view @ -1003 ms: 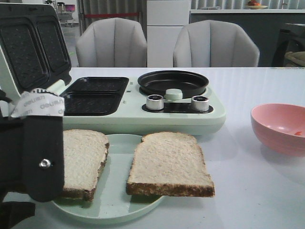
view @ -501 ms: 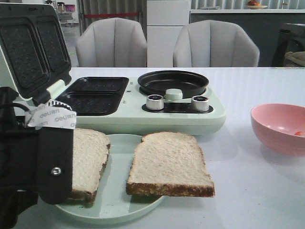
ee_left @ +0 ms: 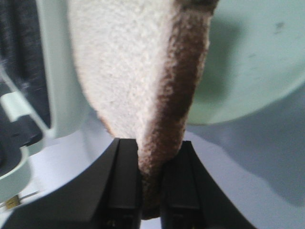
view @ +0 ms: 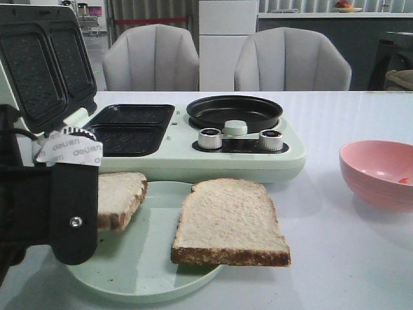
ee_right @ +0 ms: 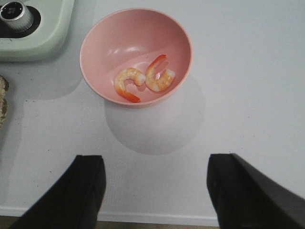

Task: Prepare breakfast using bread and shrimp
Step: 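Lower the left gripper and grasp the bread slice nearest it, then lift the bread with the left gripper and lay it on the waffle plate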

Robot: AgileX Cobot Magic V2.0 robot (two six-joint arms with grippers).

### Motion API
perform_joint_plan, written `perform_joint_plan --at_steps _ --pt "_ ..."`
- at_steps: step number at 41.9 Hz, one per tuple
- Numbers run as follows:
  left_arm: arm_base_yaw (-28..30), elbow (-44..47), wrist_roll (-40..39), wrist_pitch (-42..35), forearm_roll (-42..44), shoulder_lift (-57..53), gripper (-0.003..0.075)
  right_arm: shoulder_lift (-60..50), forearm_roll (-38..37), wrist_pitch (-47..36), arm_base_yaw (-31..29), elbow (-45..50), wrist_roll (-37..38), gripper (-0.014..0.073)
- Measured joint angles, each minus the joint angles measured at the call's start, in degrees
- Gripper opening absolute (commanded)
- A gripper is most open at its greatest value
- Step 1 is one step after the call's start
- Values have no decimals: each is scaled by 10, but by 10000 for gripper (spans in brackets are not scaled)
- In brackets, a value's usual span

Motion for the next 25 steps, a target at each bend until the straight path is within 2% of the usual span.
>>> perform_joint_plan --at_steps 6,12,17,25 --pt "-31 0 0 74 14 -33 100 0 0 0 0 0 0 561" --pt "-32 -1 0 83 55 -93 100 0 0 0 0 0 0 561" --pt "12 -25 17 67 59 -115 99 0 0 0 0 0 0 561" --pt "131 -114 61 -33 60 -101 100 0 0 0 0 0 0 561"
